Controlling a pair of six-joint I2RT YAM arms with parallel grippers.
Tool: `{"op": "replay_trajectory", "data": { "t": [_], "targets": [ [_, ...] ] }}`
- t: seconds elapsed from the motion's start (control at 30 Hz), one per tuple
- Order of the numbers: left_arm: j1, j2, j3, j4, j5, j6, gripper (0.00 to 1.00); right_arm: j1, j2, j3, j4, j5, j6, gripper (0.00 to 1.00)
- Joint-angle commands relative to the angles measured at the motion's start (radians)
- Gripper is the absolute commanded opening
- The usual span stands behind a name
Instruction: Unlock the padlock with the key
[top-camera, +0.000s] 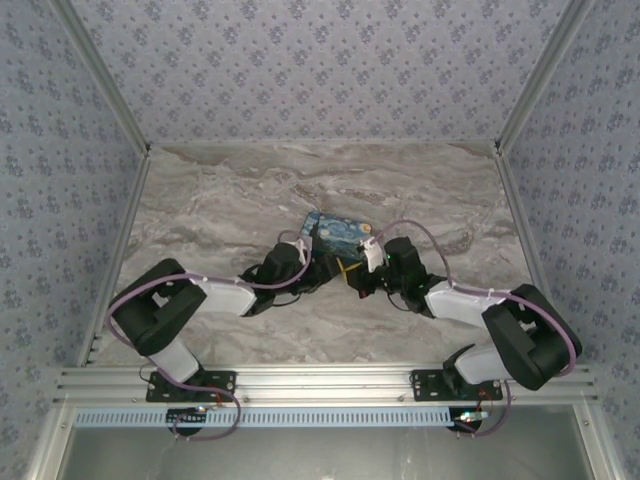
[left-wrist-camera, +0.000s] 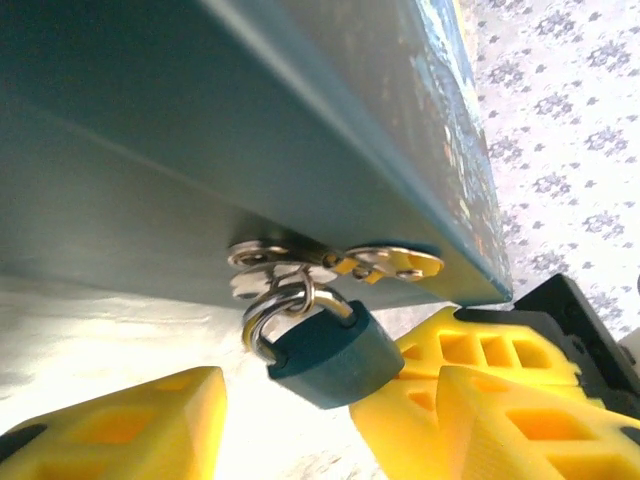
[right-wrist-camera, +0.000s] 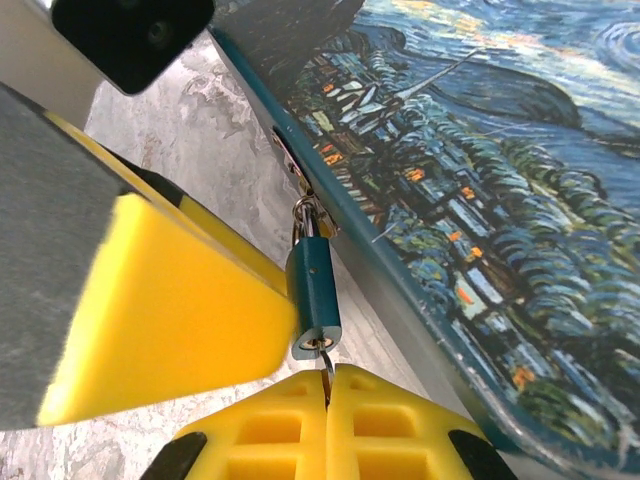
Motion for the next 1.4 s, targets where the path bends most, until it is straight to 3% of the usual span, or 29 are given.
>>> {"op": "replay_trajectory", "data": {
  "t": [0.0,0.33,0.67,0.9,1.37],
  "targets": [
    [0.017,-0.073,-0.038,-0.024,-0.005,0.010,0.64,0.025,0.017,-0.018,0.071,0.020,0.048,0.00],
    [0.064,-0.324,-0.202,-0.036,-0.077,-0.020,0.68,0.106,-0.047,-0.029,0.024,0.114,0.254,0.00],
    [0.024,-0.407,-0.248,-0.016,-0.126,-0.133,0.60,0.174,-0.075,-0.028,0.042,0.194,0.540,0.00],
    [-0.028,-0.323,-0.243,0.057,-0.149,-0.187,0.55,0.188,-0.079,-0.015,0.033,0.231,0.615,0.00],
    [-0.062,0.055,-0.161,0.447,-0.103,-0.323,0.42,0.189,-0.078,-0.017,0.014,0.249,0.698,0.00]
  ]
}}
